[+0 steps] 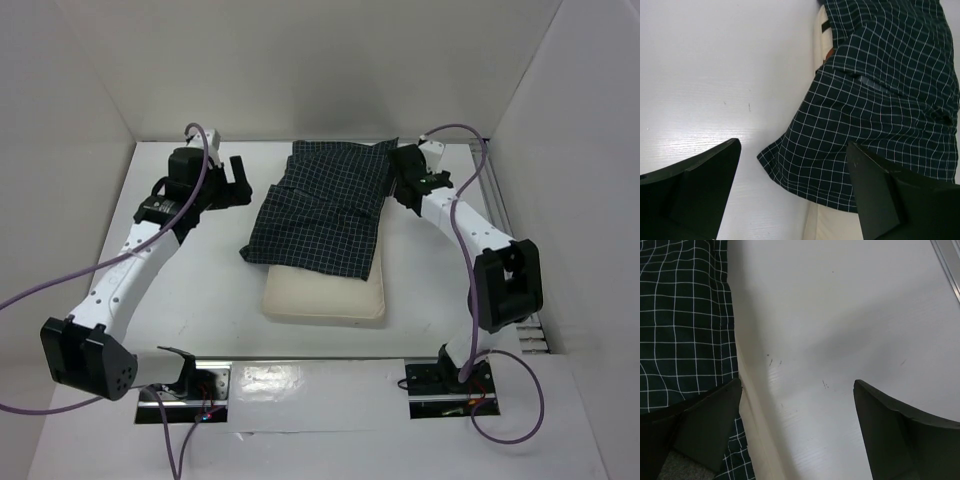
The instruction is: Put the pillow into the pillowcase
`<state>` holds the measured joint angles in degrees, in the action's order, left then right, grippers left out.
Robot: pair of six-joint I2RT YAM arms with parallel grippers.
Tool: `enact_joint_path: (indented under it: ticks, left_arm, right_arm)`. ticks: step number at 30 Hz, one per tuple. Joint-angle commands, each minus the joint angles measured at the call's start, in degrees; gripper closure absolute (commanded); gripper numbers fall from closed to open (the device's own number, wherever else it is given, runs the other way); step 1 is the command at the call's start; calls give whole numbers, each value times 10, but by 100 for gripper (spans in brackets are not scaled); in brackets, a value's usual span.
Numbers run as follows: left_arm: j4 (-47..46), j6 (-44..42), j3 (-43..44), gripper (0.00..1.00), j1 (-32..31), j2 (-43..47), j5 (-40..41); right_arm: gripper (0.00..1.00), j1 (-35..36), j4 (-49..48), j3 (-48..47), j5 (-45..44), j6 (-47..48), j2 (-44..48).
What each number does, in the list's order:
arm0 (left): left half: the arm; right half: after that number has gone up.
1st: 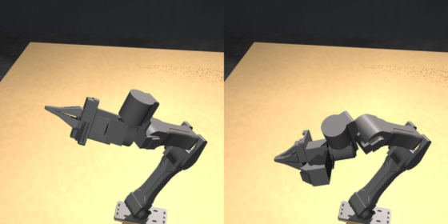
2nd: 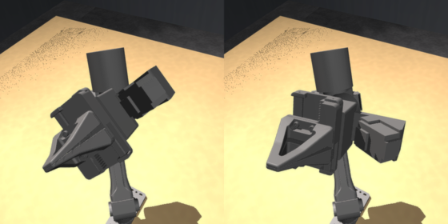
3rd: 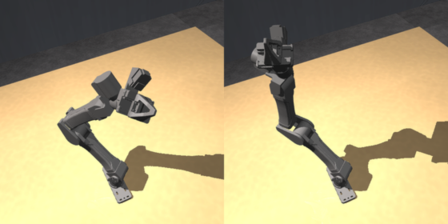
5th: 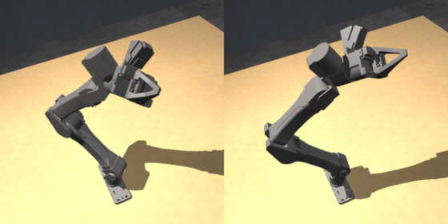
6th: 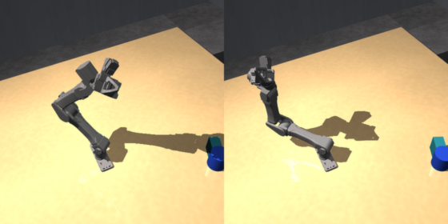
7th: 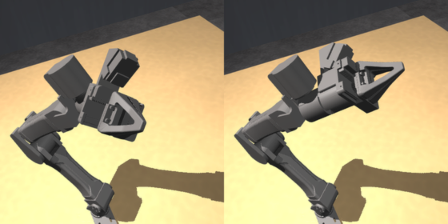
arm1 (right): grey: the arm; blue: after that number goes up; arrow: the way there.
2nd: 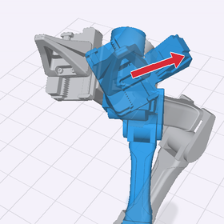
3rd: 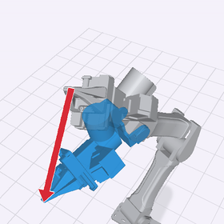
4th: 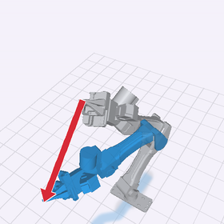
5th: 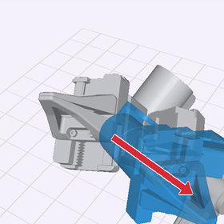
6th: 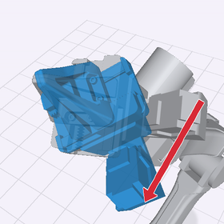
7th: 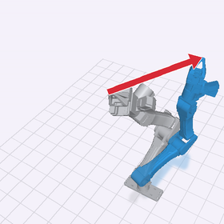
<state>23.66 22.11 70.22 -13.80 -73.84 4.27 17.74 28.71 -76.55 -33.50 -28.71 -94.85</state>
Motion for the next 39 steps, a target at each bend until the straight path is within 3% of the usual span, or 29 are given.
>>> enact_joint_path:
  ticks: [1,3,6,14,17,26,30,32,34,35,36,38,39]
  left_arm:
    - [2,21,32,0,-2,12,44]
    - [-5,29,13,0,-2,32,44]
    - [-5,-11,-3,1,-2,38,-49]
    - [36,6,7,0,-2,-32,-84]
    - [-9,12,-15,0,4,-47,-95]
    - [-90,12,10,0,4,-199,-174]
    - [-142,31,5,2,9,-241,-207]
    - [-162,44,4,9,9,-247,-232]
    - [-168,44,4,22,9,-254,-254]
    - [-168,44,4,37,9,-254,-255]
    - [-168,44,12,49,9,-254,-255]
    - [-168,44,19,68,9,-259,-269]
    - [-159,44,31,89,14,-259,-269]
  right_arm:
    - [0,-7,-24,23,20,-4,52]
    - [0,-7,-37,42,46,7,68]
    - [0,-7,-44,56,89,25,88]
    - [0,5,-50,136,240,53,167]
    - [0,11,-50,155,273,66,189]
    - [2,16,-84,160,355,68,142]
    - [15,27,-108,160,379,62,100]
    - [29,34,-118,160,379,62,84]
    - [41,39,-118,147,379,67,56]
    - [44,45,-111,147,379,67,47]
    - [53,45,-111,137,379,67,38]
    - [57,56,-111,132,374,67,24]
    - [63,56,-111,132,374,67,24]
